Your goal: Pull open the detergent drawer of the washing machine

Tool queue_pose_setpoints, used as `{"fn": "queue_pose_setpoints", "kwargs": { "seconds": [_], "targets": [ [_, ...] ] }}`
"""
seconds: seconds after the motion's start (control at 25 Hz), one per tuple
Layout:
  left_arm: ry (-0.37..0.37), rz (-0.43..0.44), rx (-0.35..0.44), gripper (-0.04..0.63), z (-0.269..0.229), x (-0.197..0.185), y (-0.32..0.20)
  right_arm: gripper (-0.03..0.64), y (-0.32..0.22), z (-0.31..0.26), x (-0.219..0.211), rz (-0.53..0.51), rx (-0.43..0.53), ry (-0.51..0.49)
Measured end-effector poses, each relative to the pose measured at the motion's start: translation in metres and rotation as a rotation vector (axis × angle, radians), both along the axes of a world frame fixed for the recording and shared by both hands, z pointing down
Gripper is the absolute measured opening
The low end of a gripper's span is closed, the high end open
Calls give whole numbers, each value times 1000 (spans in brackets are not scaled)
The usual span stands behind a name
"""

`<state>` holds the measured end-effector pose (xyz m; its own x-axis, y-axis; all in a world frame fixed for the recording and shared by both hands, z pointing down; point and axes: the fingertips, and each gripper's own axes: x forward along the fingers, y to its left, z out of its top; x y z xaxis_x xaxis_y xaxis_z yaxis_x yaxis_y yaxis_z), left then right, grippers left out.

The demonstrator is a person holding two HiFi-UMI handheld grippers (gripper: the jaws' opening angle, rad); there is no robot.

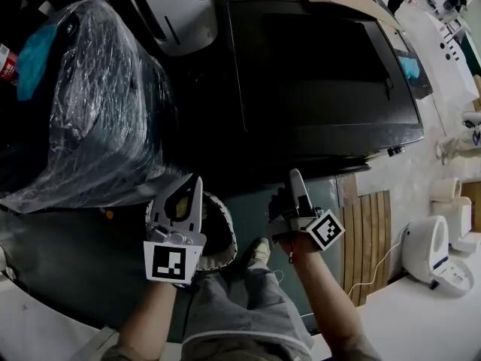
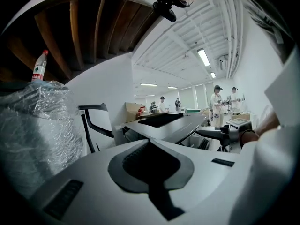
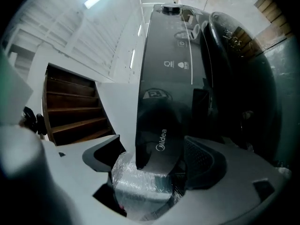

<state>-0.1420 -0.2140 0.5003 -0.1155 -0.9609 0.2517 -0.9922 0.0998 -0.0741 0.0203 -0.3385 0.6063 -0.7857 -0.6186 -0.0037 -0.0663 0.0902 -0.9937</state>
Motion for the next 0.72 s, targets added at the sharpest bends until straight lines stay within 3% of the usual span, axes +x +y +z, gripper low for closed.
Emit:
{"fn": "queue_pose_setpoints", "kwargs": {
  "seconds": [0.36,0.72],
  "targets": [
    [-5,-14,-15,11,34,-7,2,423,-12,13,-5,59,-4,-88],
    [4,-25,-14,11,50,-12,5,439,-33,17,-13,90,-13,-98]
  ]
}}
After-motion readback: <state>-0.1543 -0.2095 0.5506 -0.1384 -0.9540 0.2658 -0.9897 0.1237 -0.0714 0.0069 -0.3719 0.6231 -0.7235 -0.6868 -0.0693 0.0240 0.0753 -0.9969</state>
